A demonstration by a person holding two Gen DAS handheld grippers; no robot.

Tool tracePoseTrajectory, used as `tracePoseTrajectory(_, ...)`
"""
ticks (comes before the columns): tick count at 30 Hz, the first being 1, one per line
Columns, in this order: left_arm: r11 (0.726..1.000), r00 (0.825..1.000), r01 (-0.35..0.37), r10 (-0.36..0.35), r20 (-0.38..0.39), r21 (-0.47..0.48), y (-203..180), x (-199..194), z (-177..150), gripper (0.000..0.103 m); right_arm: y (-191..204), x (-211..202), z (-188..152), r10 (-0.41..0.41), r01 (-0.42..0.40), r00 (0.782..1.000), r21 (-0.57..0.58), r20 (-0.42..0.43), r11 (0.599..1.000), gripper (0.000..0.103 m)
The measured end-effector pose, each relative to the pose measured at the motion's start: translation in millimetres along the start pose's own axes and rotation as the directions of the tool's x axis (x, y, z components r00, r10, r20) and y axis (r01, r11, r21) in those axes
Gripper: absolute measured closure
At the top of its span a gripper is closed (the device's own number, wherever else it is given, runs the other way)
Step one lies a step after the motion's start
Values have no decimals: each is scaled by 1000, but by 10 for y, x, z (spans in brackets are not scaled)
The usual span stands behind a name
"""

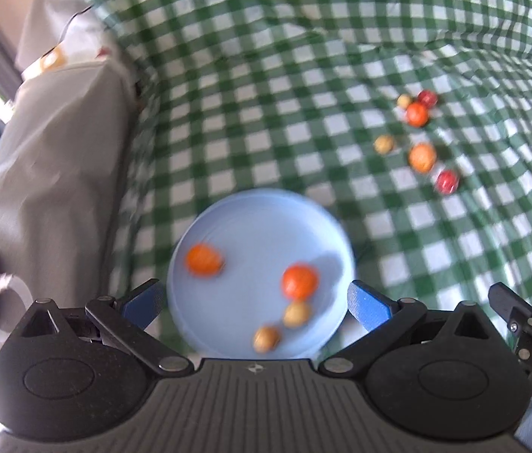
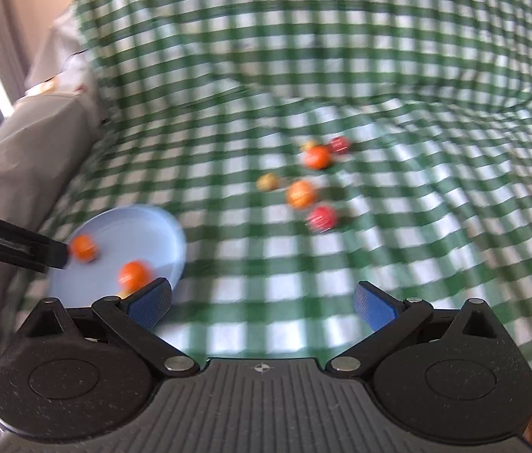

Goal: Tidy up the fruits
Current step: 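Grasp a red fruit with the right gripper while the left gripper grasps a yellow plum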

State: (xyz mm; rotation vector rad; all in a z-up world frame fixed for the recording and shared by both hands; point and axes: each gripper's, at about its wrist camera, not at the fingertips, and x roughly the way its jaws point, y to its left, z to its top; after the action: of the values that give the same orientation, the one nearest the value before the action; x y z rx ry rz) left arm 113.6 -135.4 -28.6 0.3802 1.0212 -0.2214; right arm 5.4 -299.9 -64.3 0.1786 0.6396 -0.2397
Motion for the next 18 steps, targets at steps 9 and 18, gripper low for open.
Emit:
tracePoseTrajectory(9,986,994,94,-101,40,135,-531,784,749,0,-595,684,328,-86,86,996,13,31,996,1)
tracePoseTrajectory(18,939,985,171,-173,-18,300,-995,1686,1141,0,-1137,1730,877,-116,116,993,-15,39,993,1)
